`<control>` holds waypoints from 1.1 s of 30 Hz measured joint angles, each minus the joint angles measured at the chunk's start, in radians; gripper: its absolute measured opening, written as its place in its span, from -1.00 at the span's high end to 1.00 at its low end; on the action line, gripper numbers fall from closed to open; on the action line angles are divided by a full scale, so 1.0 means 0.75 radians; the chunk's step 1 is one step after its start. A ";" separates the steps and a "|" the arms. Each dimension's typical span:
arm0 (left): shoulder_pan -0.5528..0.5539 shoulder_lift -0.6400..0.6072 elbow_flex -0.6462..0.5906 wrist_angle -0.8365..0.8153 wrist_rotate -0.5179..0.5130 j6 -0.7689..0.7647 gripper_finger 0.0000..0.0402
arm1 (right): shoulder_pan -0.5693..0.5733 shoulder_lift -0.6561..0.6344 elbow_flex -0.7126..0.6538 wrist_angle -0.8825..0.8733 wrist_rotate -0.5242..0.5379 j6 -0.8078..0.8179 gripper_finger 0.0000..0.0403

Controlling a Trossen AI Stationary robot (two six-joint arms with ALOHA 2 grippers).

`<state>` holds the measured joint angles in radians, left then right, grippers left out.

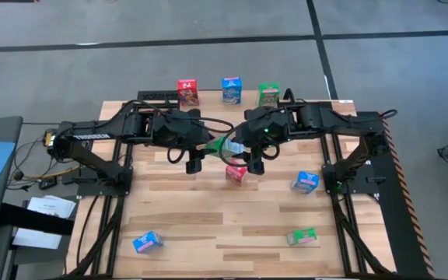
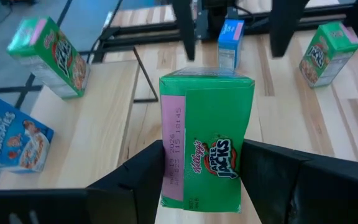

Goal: Stack cereal on shelf
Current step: Put the top green cereal box on the shelf aligned with the other green cereal box

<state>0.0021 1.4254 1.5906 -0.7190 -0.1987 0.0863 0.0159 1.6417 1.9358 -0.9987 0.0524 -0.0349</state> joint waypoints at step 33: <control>-0.001 0.000 0.000 0.137 0.003 0.104 0.11 | -0.032 0.000 0.000 0.008 -0.035 0.009 -0.27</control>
<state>0.0013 1.4254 1.5906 -0.6159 -0.1963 0.1646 -0.0081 1.6417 1.9358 -0.9924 0.0260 -0.0283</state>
